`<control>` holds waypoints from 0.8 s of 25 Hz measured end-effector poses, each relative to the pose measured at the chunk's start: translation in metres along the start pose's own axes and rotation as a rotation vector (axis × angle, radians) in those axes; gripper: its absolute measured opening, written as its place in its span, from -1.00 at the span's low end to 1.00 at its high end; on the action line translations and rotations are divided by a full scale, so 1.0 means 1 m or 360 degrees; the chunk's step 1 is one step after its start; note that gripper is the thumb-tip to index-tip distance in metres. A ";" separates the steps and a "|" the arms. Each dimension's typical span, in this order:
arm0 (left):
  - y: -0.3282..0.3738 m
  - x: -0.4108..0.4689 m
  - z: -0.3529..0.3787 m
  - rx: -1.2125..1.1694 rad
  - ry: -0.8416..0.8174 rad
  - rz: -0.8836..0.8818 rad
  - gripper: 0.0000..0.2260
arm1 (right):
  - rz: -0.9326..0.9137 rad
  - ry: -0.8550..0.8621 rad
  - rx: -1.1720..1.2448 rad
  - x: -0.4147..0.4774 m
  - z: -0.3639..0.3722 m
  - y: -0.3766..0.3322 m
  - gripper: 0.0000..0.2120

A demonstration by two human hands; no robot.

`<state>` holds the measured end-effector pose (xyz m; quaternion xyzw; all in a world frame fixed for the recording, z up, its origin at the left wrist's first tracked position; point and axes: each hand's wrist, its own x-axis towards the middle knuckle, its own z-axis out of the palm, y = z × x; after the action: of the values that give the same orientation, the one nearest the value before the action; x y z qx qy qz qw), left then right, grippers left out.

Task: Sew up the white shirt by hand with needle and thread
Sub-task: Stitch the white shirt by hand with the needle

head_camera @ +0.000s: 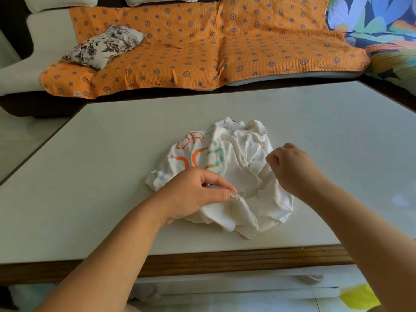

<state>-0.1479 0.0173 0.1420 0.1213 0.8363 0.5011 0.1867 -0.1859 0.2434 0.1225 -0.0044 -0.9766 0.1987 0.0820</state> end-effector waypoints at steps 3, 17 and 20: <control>0.002 0.000 0.000 -0.0030 -0.0011 -0.0008 -0.91 | -0.0200 -0.0119 0.0369 -0.014 -0.019 -0.018 -0.73; 0.003 -0.001 0.002 -0.0013 -0.0014 0.0007 -0.92 | -0.0232 -0.0417 0.0698 -0.035 -0.031 -0.023 -0.90; 0.003 0.000 0.002 -0.0025 -0.0002 0.0001 -0.91 | -0.0186 -0.0115 0.0528 -0.027 -0.026 -0.018 -0.88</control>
<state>-0.1469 0.0204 0.1435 0.1204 0.8322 0.5075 0.1880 -0.1546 0.2361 0.1487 0.0730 -0.9313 0.3521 0.0579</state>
